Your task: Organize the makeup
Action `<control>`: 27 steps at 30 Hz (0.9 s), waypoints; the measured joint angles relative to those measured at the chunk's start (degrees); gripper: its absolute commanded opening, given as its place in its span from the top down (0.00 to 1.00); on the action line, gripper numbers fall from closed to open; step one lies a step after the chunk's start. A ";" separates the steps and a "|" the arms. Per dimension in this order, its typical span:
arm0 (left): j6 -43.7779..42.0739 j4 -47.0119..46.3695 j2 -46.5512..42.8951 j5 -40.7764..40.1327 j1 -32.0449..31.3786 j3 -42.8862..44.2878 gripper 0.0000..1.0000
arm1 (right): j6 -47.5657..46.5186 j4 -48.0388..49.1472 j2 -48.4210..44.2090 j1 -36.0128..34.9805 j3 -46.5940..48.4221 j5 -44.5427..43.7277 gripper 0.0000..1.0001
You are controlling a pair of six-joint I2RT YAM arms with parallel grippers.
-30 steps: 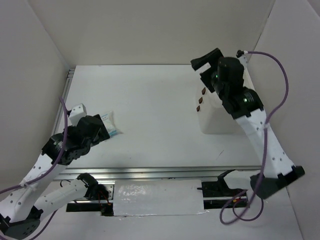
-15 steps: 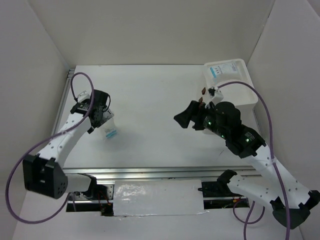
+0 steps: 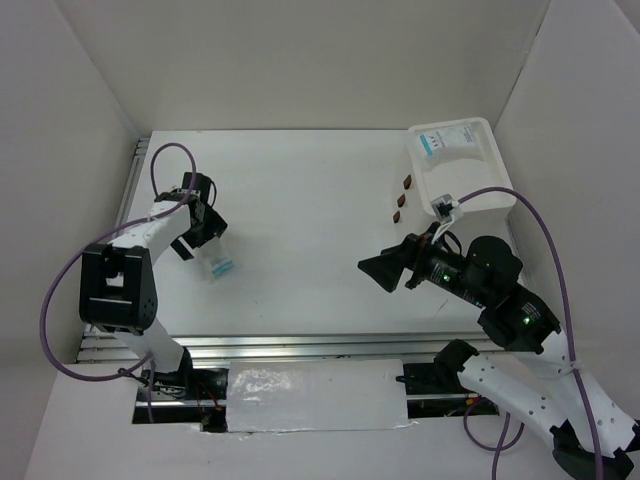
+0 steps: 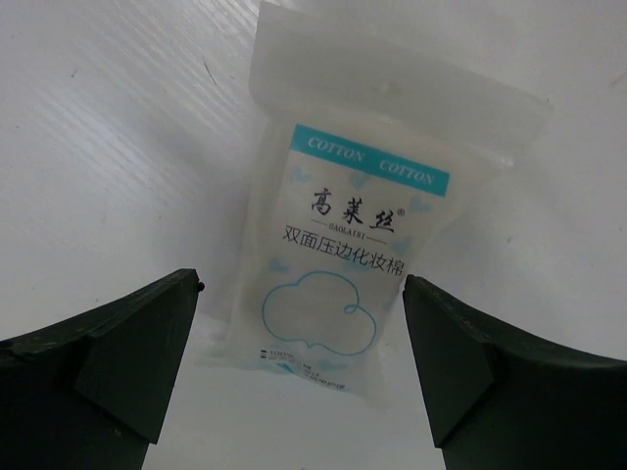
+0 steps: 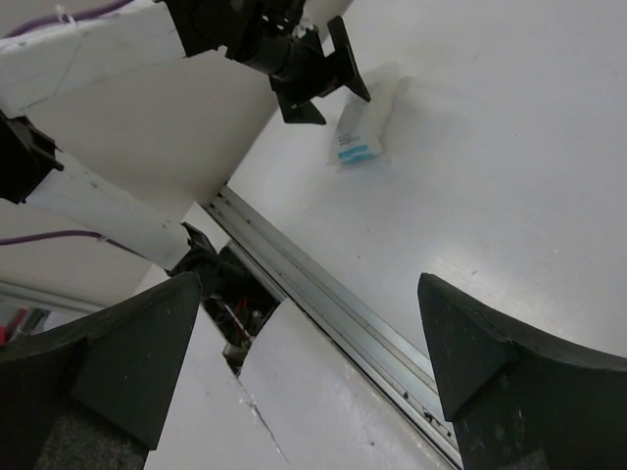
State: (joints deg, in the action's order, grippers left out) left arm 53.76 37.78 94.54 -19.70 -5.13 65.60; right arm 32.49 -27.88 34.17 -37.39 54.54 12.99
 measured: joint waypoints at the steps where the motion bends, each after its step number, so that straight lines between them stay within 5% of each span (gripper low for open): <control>1: -0.15 -0.59 0.00 0.24 0.63 -0.17 0.00 | 0.00 0.13 0.04 0.00 -0.68 0.11 0.00; 14: -4.24 -7.02 10.69 4.00 2.19 2.43 0.03 | 0.00 0.48 0.98 0.00 -2.21 1.62 0.00; 15: -4.15 -7.37 10.69 4.02 2.32 2.43 0.06 | 0.00 0.48 0.94 0.00 -2.21 1.62 0.00; 17: -4.02 -8.41 10.51 3.98 2.49 1.95 0.29 | 0.00 0.66 1.01 0.00 -2.21 1.64 0.00; 18: -4.00 -9.09 10.14 4.02 2.49 1.44 0.52 | -0.02 0.83 1.20 0.00 -2.21 1.75 0.00; 27: -4.24 -11.15 4.09 5.29 1.18 -3.80 0.64 | -0.68 3.74 7.21 -0.13 -3.19 5.73 0.00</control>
State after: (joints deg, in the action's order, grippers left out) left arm 49.52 26.63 98.63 -14.41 -3.95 61.80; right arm 31.81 -24.14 41.39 -37.52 51.35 18.72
